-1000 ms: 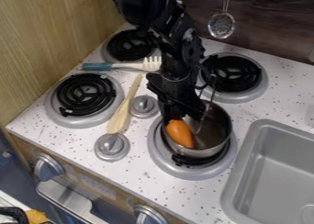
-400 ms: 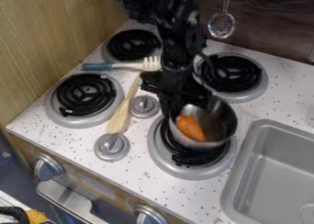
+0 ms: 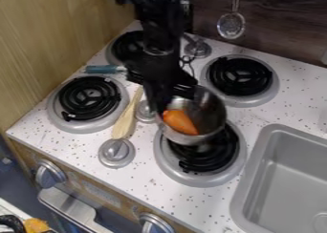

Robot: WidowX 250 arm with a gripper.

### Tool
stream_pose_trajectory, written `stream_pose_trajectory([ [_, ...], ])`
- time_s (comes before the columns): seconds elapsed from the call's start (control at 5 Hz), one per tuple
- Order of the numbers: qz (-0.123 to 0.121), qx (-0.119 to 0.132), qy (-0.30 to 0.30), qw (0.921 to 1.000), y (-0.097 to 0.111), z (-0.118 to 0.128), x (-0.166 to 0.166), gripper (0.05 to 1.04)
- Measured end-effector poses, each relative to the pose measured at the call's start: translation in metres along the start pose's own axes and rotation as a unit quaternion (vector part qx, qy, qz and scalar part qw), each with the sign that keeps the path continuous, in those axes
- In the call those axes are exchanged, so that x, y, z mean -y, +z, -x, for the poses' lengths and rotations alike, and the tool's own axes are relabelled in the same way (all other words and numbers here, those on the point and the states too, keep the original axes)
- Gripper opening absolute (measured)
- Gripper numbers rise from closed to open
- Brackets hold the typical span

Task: Move the silver pot in the left burner

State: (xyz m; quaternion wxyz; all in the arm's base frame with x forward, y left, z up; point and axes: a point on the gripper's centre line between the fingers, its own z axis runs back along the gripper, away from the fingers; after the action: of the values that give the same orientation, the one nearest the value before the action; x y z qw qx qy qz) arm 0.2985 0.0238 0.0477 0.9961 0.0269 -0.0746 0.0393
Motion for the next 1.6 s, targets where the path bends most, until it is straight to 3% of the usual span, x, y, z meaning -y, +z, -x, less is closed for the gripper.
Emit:
stream_pose_trajectory([
  [0.2, 0.006, -0.004, -0.039, 0.9992, 0.002, -0.001, -0.028, 0.084],
  [0.4, 0.002, 0.01, -0.068, 0.9977, 0.007, -0.007, -0.059, 0.084],
  [0.6, -0.006, 0.041, -0.081, 0.9959, 0.015, -0.017, -0.09, 0.084],
  [0.8, -0.023, 0.048, -0.082, 0.9952, 0.012, -0.017, -0.106, 0.084],
  [1.0, -0.041, 0.045, -0.093, 0.9938, 0.003, -0.014, -0.124, 0.084],
  [1.4, -0.046, 0.023, -0.103, 0.9933, -0.011, -0.009, -0.143, 0.084],
  [1.6, -0.036, 0.019, -0.097, 0.9944, -0.02, -0.01, -0.15, 0.088],
])
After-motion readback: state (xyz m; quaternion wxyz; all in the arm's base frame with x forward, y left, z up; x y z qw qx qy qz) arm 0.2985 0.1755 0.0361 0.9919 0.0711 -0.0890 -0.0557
